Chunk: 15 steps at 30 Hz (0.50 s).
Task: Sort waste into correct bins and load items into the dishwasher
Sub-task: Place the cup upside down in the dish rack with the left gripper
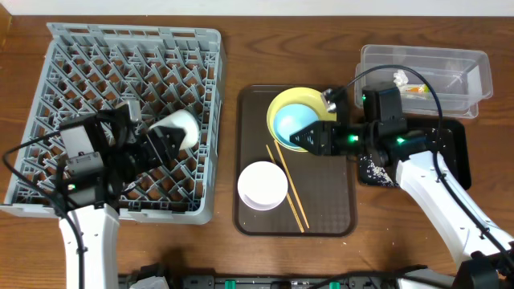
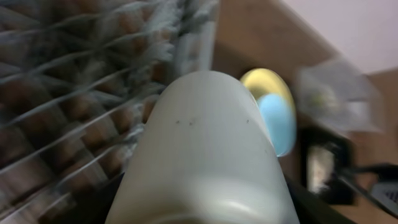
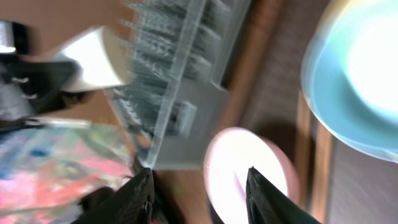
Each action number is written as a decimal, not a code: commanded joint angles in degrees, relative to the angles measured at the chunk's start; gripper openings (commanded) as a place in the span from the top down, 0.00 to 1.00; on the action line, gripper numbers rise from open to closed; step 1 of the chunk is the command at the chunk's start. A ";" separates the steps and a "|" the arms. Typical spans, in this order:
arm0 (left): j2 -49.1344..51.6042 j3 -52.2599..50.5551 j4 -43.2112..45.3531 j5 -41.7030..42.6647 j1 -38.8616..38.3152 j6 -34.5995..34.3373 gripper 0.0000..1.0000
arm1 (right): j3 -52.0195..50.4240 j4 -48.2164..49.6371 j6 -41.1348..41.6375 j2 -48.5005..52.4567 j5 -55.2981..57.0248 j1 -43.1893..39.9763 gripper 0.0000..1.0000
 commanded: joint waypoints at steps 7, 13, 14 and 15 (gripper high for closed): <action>0.17 9.55 -14.03 -32.09 0.33 4.37 0.63 | 17.46 -28.00 -16.33 -0.66 25.90 -0.22 0.54; 4.83 9.55 -14.51 -36.74 0.33 4.33 0.63 | 20.33 -35.32 -16.79 -0.70 32.39 -0.42 0.51; 5.79 9.55 -14.86 -36.79 0.35 4.33 0.63 | 20.33 -35.54 -16.79 -0.70 32.41 -0.55 0.51; 6.91 9.55 -15.30 -36.76 0.35 4.33 0.63 | 20.33 -35.65 -16.92 -0.70 32.41 -0.70 0.50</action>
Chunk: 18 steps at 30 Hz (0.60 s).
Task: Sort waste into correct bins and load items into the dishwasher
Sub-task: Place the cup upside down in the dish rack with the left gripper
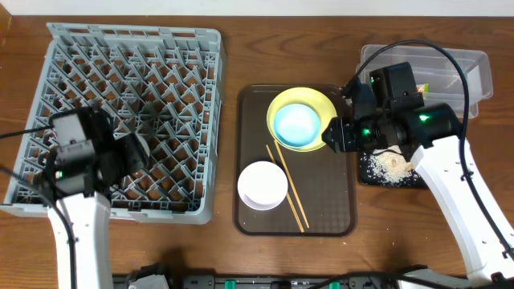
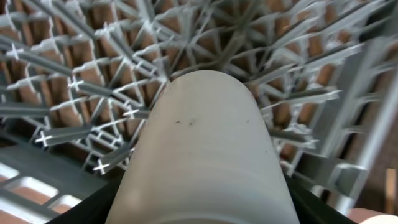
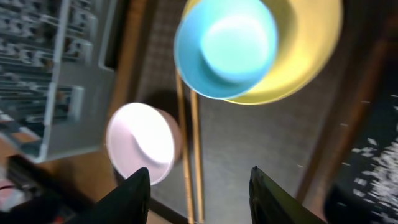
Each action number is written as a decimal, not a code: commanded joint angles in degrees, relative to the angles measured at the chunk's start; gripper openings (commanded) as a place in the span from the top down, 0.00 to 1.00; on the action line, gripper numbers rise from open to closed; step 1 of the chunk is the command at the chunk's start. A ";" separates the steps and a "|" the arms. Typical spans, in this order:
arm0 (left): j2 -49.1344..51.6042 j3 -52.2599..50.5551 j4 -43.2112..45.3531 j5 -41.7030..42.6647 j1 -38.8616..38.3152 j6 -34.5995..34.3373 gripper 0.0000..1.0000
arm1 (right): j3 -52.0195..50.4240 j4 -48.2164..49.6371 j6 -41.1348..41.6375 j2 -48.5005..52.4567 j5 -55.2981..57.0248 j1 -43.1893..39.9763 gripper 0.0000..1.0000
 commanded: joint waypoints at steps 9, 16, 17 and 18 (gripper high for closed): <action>14.73 1.20 -3.48 -3.41 0.24 0.98 0.55 | 0.96 -1.38 -2.01 -0.48 3.43 -1.29 0.50; 17.77 1.22 -2.54 -3.41 0.24 0.90 0.26 | 0.96 -2.01 -1.99 -0.48 3.43 -1.29 0.48; 17.73 1.22 -2.40 -3.41 0.24 0.90 0.22 | 0.96 -2.21 -2.01 -0.48 3.43 -1.29 0.46; 17.57 1.25 -2.36 -3.41 0.24 0.90 0.17 | 0.96 -2.38 -2.01 -0.48 3.43 -1.29 0.43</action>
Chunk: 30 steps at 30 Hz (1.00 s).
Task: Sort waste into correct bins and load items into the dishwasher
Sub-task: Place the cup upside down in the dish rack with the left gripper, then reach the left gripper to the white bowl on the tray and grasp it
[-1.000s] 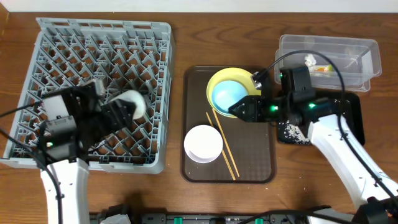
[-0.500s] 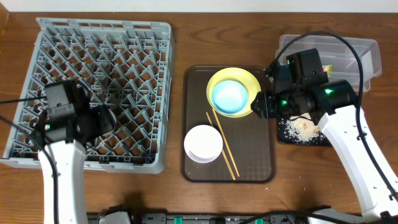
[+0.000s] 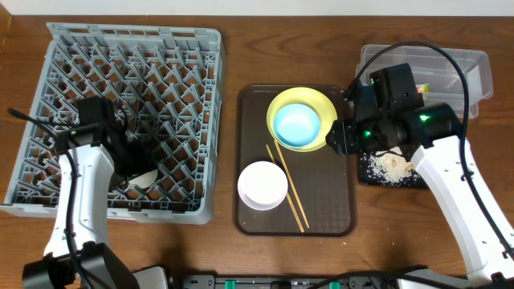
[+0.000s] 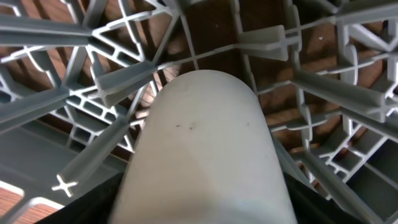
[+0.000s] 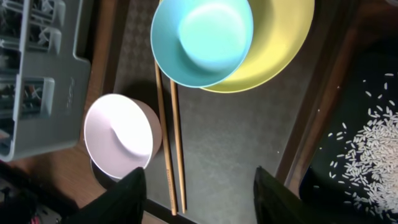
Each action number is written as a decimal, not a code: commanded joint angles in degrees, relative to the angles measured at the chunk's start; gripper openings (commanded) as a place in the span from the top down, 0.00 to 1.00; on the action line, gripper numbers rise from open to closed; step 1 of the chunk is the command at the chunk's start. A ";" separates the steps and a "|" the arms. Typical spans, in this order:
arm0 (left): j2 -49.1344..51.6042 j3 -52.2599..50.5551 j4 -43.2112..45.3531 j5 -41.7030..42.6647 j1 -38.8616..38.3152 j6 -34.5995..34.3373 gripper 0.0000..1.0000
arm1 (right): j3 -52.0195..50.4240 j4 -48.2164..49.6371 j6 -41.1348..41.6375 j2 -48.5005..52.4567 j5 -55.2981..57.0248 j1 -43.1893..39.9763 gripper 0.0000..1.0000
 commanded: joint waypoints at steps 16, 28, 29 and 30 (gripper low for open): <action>-2.01 12.02 -7.50 5.57 -18.23 0.63 0.02 | 1.03 -4.22 0.48 -6.01 2.84 -11.50 0.01; -1.57 11.02 -0.74 8.98 -49.70 0.26 0.02 | 1.03 -8.55 2.47 -5.99 4.22 -22.29 0.01; -1.36 10.45 0.79 8.96 -51.80 0.28 0.02 | 1.01 -8.55 2.49 -5.99 4.22 -22.29 0.01; -0.85 9.64 2.62 8.96 -54.18 0.28 0.04 | 1.01 -8.57 2.47 -5.99 4.22 -22.29 0.01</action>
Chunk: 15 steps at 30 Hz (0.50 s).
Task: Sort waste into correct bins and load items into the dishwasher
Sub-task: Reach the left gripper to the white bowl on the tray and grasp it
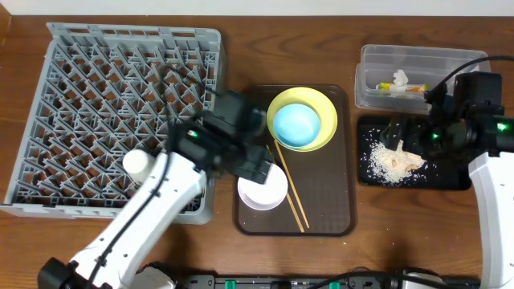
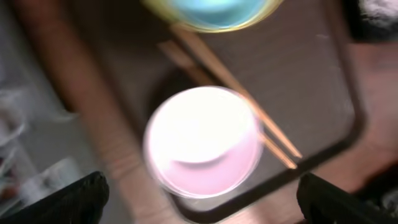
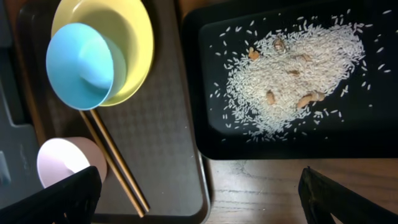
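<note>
A white cup (image 1: 136, 163) rests in the grey dish rack (image 1: 136, 32), near its front edge. On the brown tray (image 1: 329, 209) sit a white bowl (image 1: 263, 193), two chopsticks (image 1: 289, 189) and a blue bowl (image 1: 297, 124) inside a yellow bowl (image 1: 321, 108). My left gripper (image 1: 259, 166) hangs open and empty over the white bowl (image 2: 202, 140), which shows blurred in the left wrist view. My right gripper (image 1: 405, 132) is open and empty above the black tray (image 3: 348, 124) with spilled rice (image 3: 292, 74).
A clear plastic bin (image 1: 422, 76) holding some scraps stands at the back right, behind the black tray (image 1: 450, 172). Bare wooden table (image 3: 261, 186) lies in front of both trays. The rack fills the left side.
The left gripper has let go of the white cup, which now sits in the rack, and is open over the white bowl. The right gripper went right, over the rice, and stands wider open.
The left gripper first held the white cup over the rack's right part while the right gripper hovered by the blue bowl. Then the cup was over the rack's left, then down among its tines. Now the cup stays there and both grippers are empty.
</note>
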Each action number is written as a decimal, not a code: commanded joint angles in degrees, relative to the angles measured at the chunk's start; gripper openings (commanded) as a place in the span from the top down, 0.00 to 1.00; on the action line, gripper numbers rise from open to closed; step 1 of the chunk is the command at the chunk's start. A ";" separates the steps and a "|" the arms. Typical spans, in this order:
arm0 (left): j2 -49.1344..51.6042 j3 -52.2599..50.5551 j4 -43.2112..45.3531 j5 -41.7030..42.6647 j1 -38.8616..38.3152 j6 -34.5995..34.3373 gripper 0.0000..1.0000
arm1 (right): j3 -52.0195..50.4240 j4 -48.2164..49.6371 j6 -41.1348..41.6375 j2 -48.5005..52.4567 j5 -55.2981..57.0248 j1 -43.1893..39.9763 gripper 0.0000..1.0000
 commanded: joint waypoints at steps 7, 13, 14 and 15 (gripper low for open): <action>8.90 -2.71 5.09 -8.41 -15.32 -0.26 0.10 | 0.94 -0.28 0.74 -0.48 0.15 -0.61 0.01; 19.82 -2.71 5.22 -11.69 -18.91 -0.26 0.21 | 0.94 -0.66 0.74 -0.48 0.17 -0.61 0.01; 21.07 -2.71 5.20 -11.69 -19.02 -0.28 0.24 | 0.94 -0.68 0.74 -0.48 0.15 -0.61 0.01; 22.12 -2.71 5.22 -11.69 -19.02 -0.28 0.27 | 0.94 -0.66 0.74 -0.48 0.15 -0.61 0.01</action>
